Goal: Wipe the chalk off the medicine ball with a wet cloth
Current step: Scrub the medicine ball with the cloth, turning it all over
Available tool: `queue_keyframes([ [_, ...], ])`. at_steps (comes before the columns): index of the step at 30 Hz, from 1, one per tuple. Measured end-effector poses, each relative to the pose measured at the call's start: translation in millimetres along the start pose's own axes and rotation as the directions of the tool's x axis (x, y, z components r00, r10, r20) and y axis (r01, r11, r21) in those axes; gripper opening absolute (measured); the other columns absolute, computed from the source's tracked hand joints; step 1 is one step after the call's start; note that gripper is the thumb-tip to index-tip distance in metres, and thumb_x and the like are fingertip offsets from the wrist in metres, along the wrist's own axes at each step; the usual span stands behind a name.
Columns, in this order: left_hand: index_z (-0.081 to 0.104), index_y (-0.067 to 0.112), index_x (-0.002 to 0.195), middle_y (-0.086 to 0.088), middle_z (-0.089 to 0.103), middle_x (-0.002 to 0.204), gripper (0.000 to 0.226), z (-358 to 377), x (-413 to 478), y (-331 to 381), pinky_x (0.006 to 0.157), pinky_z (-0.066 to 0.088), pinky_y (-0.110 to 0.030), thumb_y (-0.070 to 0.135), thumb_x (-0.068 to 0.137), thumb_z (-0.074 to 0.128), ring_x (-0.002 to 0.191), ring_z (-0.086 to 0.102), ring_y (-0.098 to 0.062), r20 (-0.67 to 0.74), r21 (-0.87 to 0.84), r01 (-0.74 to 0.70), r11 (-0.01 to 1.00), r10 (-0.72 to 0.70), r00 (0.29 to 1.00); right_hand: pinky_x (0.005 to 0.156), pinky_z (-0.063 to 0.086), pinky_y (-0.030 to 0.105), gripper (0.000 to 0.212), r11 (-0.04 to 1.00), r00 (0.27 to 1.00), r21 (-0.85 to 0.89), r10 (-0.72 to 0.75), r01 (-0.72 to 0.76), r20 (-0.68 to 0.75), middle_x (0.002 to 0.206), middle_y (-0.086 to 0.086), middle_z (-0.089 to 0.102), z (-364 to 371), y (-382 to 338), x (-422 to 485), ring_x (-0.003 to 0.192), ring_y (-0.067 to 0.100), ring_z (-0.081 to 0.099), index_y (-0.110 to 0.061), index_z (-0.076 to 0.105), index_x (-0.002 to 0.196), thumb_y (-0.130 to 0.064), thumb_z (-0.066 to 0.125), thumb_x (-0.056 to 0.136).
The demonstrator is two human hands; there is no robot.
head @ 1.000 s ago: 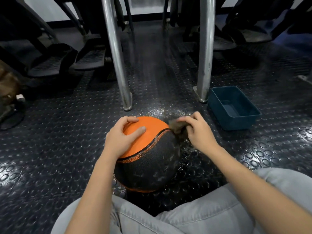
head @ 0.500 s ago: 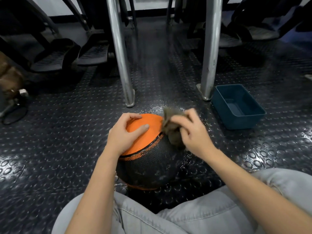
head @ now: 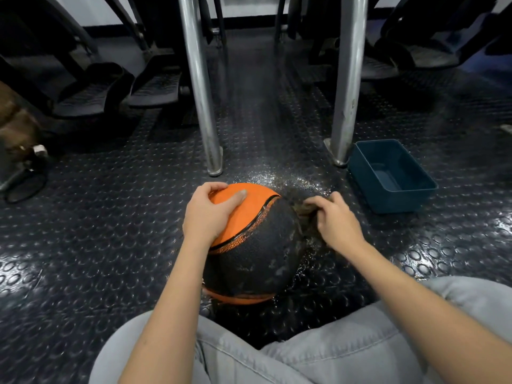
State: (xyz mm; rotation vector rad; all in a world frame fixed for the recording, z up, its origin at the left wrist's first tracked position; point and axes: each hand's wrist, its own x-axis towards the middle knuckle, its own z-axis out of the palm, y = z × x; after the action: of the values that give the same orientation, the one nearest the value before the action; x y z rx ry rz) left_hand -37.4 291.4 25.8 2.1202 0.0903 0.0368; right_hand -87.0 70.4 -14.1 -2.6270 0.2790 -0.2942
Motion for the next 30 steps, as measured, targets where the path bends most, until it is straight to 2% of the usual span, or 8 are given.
queue_keyframes([
  [6, 0.058, 0.026, 0.119, 0.007, 0.053, 0.123, 0.047, 0, -1, 3, 0.093, 0.035, -0.035, 0.054, 0.082, 0.063, 0.108, 0.047, -0.012, -0.104, 0.021, 0.067, 0.998, -0.065, 0.992, 0.071, 0.045, 0.025, 0.038, 0.868, 0.881, 0.202, -0.402, 0.453, -0.249, 0.094, 0.010, 0.047, -1, -30, -28, 0.080, 0.019, 0.052, -0.016, 0.064, 0.116, -0.011, 0.040, 0.087],
  [11, 0.043, 0.017, 0.130, -0.007, 0.042, 0.135, 0.051, 10, -4, 20, 0.098, 0.033, -0.049, 0.055, 0.096, 0.036, 0.121, 0.044, -0.035, -0.111, 0.298, 0.128, 0.946, -0.099, 0.989, 0.076, 0.047, 0.036, 0.036, 0.987, 0.993, 0.158, -0.020, 0.038, -0.116, 0.098, 0.003, 0.044, 3, -6, -1, 0.086, 0.026, 0.055, -0.024, 0.059, 0.123, -0.008, 0.043, 0.095],
  [14, 0.037, 0.012, 0.134, -0.014, 0.037, 0.136, 0.054, 11, -5, 22, 0.094, 0.035, -0.049, 0.052, 0.099, 0.027, 0.119, 0.043, -0.040, -0.130, 0.407, 0.144, 0.902, -0.099, 0.987, 0.079, 0.040, 0.022, 0.037, 0.915, 0.945, 0.315, -0.163, 0.253, -0.284, 0.095, 0.003, 0.045, -6, -25, -10, 0.084, 0.013, 0.048, -0.020, 0.061, 0.120, -0.002, 0.046, 0.091],
  [17, 0.038, 0.010, 0.133, -0.016, 0.037, 0.136, 0.053, 10, -5, 21, 0.099, 0.030, -0.051, 0.050, 0.099, 0.025, 0.121, 0.042, -0.040, -0.132, 0.518, 0.157, 0.841, -0.102, 0.986, 0.079, 0.045, 0.031, 0.038, 0.920, 0.957, 0.273, -0.244, 0.279, -0.158, 0.099, 0.006, 0.045, 7, -30, -25, 0.085, 0.021, 0.051, -0.020, 0.060, 0.121, -0.002, 0.044, 0.092],
  [20, 0.052, 0.015, 0.120, -0.007, 0.040, 0.138, 0.031, 8, -5, 9, 0.112, 0.006, -0.055, 0.033, 0.100, 0.037, 0.134, 0.031, -0.028, -0.072, 0.508, -0.191, 0.840, 0.262, 0.962, 0.088, 0.042, 0.038, 0.036, 0.967, 1.000, 0.254, -0.012, 0.005, 0.024, 0.106, 0.006, 0.050, 17, -5, -1, 0.098, 0.029, 0.052, -0.027, 0.057, 0.122, -0.009, 0.040, 0.096],
  [22, 0.063, 0.024, 0.109, 0.007, 0.048, 0.135, 0.023, 7, -4, -1, 0.115, 0.008, -0.053, 0.023, 0.096, 0.044, 0.135, 0.034, -0.020, 0.131, 0.338, -0.545, 0.767, 0.535, 0.835, 0.093, 0.040, 0.037, 0.037, 0.978, 0.998, 0.204, 0.015, -0.028, 0.064, 0.115, 0.006, 0.055, 20, 5, 7, 0.105, 0.028, 0.051, -0.031, 0.055, 0.122, -0.011, 0.039, 0.095],
  [27, 0.062, 0.041, 0.114, 0.032, 0.047, 0.122, 0.053, -2, -11, -4, 0.114, 0.017, -0.039, 0.068, 0.077, 0.035, 0.123, 0.037, 0.008, 0.286, 0.214, -0.566, 0.796, 0.503, 0.816, 0.082, 0.035, 0.010, 0.035, 0.875, 0.941, 0.408, -0.138, 0.262, -0.309, 0.097, 0.001, 0.054, -5, -27, -8, 0.092, 0.008, 0.050, -0.019, 0.063, 0.117, -0.004, 0.049, 0.089],
  [30, 0.061, 0.043, 0.113, 0.034, 0.045, 0.122, 0.047, -3, -12, -9, 0.114, 0.023, -0.046, 0.066, 0.080, 0.036, 0.123, 0.037, 0.009, 0.214, 0.239, -0.542, 0.806, 0.501, 0.839, 0.076, 0.045, 0.019, 0.033, 0.857, 0.885, 0.266, -0.367, 0.442, -0.287, 0.090, 0.005, 0.051, 7, -24, -31, 0.081, 0.012, 0.050, -0.015, 0.068, 0.110, -0.008, 0.048, 0.085],
])
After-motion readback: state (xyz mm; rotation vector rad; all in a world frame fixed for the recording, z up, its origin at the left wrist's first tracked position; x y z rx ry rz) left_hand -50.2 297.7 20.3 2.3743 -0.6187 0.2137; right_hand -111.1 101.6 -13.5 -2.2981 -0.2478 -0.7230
